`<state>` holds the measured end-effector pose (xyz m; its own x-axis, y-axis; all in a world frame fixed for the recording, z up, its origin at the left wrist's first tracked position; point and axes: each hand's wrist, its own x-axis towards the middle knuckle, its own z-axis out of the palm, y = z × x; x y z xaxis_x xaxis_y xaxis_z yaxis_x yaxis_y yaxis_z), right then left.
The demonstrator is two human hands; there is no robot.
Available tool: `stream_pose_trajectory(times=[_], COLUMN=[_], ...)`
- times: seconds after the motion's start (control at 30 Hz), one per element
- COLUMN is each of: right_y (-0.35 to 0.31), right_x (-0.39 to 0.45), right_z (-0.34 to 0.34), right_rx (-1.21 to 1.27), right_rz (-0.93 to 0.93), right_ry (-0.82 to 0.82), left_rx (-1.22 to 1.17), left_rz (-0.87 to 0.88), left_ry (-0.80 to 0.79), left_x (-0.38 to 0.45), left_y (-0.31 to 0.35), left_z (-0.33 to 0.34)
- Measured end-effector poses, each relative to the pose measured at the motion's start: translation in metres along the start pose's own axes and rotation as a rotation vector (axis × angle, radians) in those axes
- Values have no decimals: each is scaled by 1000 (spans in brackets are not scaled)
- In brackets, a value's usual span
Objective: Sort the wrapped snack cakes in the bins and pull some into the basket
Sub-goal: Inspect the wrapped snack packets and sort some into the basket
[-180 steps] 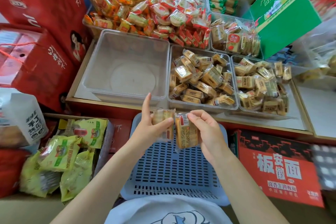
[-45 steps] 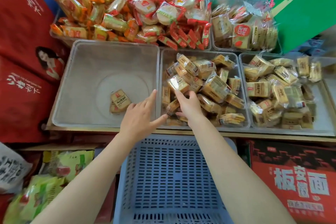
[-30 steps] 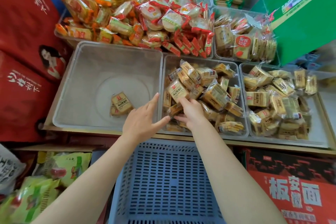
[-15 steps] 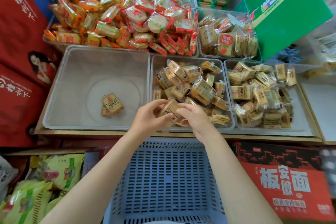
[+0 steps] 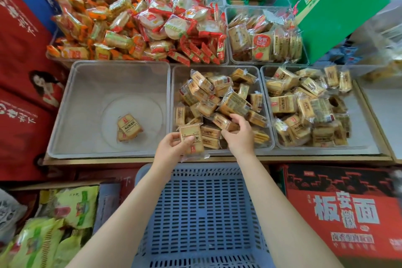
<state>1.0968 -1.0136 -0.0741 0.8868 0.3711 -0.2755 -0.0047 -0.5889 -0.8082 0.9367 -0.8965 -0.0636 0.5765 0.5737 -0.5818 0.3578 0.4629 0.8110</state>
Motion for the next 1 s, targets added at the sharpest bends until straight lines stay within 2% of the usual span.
stream_pose_trajectory(times=[0.2,0.4,0.57,0.83,1.0], right_y=[-1,-2,-4,-11,-31], right_x=[-1,-10,-9,-13,-38], right_z=[-2,-2,3,0,-22], right_rx=[45,-20,-48,-116,222], right_rz=[25,-55,18,110,141], right_ry=[76,135,146,13,-70], left_rx=[7,10,16,49,37], left_rz=[1,19,25,33,14], left_ry=[2,-4,2,-9,-67], left_x=[4,2,3,3,-1], left_y=[-4,-6,-7,-7,-1], left_z=[1,0,1,0,-3])
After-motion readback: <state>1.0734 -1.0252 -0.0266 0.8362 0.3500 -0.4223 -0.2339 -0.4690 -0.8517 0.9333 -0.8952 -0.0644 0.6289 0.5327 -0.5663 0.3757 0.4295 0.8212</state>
